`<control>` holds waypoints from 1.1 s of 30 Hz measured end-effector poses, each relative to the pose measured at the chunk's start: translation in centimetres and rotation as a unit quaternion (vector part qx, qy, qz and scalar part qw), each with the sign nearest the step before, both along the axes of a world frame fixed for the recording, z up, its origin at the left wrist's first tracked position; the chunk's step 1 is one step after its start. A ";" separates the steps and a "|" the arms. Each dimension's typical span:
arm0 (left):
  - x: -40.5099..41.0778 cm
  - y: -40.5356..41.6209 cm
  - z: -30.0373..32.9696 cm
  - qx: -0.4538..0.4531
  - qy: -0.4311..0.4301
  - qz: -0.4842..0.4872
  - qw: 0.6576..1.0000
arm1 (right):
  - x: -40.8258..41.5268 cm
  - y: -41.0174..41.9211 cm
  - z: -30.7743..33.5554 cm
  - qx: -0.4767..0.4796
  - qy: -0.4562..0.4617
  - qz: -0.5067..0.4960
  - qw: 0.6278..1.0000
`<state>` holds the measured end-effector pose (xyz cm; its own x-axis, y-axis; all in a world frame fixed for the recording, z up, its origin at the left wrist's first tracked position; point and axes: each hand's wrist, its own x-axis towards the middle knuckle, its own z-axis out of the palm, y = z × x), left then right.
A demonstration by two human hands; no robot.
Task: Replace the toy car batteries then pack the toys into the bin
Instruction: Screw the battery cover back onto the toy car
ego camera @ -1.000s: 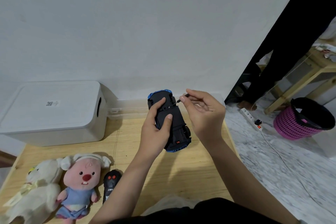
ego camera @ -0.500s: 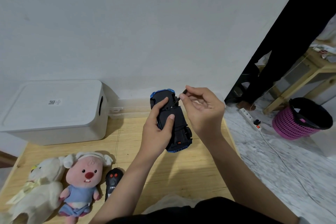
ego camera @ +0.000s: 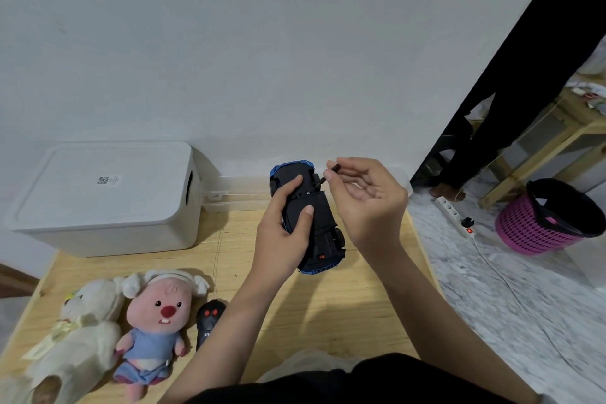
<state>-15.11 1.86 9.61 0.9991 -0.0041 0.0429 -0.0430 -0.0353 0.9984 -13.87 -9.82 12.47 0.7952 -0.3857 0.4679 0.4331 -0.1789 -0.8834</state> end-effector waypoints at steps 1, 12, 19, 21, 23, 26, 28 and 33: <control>0.0 0.1 0.0 -0.001 0.000 -0.001 1.000 | 0.0 0.1 0.0 -0.002 0.002 0.001 1.000; -0.3 0.0 -0.3 0.001 -0.007 -0.016 1.000 | 0.0 0.6 0.4 -0.029 0.004 0.002 1.000; -0.4 0.2 -0.1 -0.006 -0.004 0.000 1.000 | -0.2 0.7 0.3 0.006 0.021 0.004 1.000; -0.3 0.2 0.1 -0.006 -0.005 0.006 1.000 | -0.2 0.7 0.4 -0.005 0.006 -0.005 1.000; -0.3 0.2 0.3 -0.006 -0.003 0.010 1.000 | -0.1 0.5 0.4 -0.026 -0.016 -0.014 0.999; -0.3 0.2 0.3 -0.013 -0.002 0.010 1.000 | 0.1 0.2 0.3 -0.020 -0.022 -0.004 1.000; -0.3 0.1 0.3 -0.015 -0.004 0.007 1.000 | 0.3 0.2 0.3 -0.012 -0.010 0.004 1.000; -0.3 0.0 0.3 -0.009 -0.008 0.004 1.000 | 0.2 0.2 0.0 -0.006 -0.010 0.008 1.000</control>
